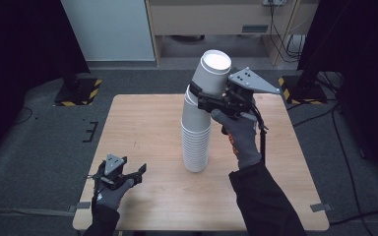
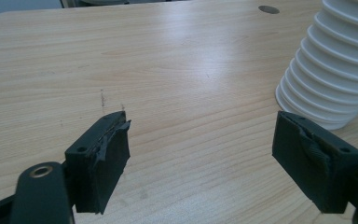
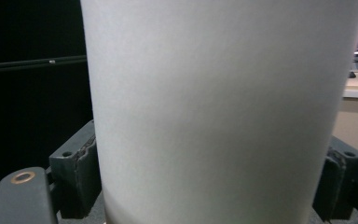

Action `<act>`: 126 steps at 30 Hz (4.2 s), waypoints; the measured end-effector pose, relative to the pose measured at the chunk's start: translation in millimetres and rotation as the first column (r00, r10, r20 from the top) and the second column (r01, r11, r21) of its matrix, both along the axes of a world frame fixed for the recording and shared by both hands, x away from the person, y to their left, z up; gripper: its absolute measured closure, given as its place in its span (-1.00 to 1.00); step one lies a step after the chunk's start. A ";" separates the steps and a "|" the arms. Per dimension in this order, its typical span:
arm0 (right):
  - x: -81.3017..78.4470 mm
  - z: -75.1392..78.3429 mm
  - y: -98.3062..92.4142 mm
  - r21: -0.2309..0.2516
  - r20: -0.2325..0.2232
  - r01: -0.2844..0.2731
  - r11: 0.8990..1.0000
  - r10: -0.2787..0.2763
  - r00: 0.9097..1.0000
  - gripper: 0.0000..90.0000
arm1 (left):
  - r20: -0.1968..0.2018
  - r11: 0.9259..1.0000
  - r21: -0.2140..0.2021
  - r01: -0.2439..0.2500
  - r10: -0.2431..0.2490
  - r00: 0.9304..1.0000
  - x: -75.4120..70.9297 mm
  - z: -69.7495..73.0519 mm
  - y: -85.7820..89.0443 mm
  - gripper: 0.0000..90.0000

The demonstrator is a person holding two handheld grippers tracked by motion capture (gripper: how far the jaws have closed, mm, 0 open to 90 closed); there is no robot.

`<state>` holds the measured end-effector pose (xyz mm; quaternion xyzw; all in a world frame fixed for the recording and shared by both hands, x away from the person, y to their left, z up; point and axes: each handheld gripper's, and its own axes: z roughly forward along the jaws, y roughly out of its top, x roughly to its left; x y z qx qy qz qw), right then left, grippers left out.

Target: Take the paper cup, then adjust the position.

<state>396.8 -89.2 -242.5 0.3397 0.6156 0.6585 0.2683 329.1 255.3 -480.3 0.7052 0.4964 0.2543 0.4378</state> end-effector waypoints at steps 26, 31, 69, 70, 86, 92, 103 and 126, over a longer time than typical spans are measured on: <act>-29.6 -18.4 -55.0 0.032 -0.003 0.050 0.998 -0.050 0.999 -0.67 | 0.010 1.000 -0.008 0.002 -0.002 1.000 -0.1 0.0 -1.7 -0.60; -33.1 -25.7 -65.1 0.040 -0.014 0.063 0.997 -0.063 0.998 -0.67 | 0.011 1.000 -0.009 0.003 -0.003 1.000 -0.2 0.1 -2.4 -0.60; -52.6 -123.3 -120.2 0.046 -0.204 0.107 0.993 -0.096 0.974 -0.67 | 0.018 0.999 -0.004 0.052 -0.052 0.998 -2.0 1.6 -18.0 -0.58; -53.0 -125.4 -120.6 0.045 -0.208 0.107 0.993 -0.095 0.974 -0.67 | 0.021 0.998 -0.007 0.057 -0.057 0.998 -2.3 2.1 -19.6 -0.58; -57.7 -151.4 -125.1 0.083 -0.262 0.106 0.991 -0.081 0.962 -0.67 | 0.057 0.994 -0.018 0.106 -0.105 0.993 -6.4 6.2 -32.1 -0.58; -60.9 -157.9 -128.1 0.086 -0.279 0.116 0.989 -0.088 0.956 -0.67 | 0.068 0.992 -0.020 0.129 -0.127 0.990 -8.2 7.3 -40.0 -0.57; -62.3 -164.2 -134.1 0.147 -0.314 0.126 0.981 -0.075 0.946 -0.67 | 0.086 0.978 -0.011 0.207 -0.205 0.975 -11.5 7.6 -63.5 -0.54; -67.1 -175.1 -136.0 0.244 -0.365 0.143 0.959 -0.046 0.930 -0.67 | 0.133 0.952 0.003 0.306 -0.304 0.943 -19.2 11.5 -109.4 -0.45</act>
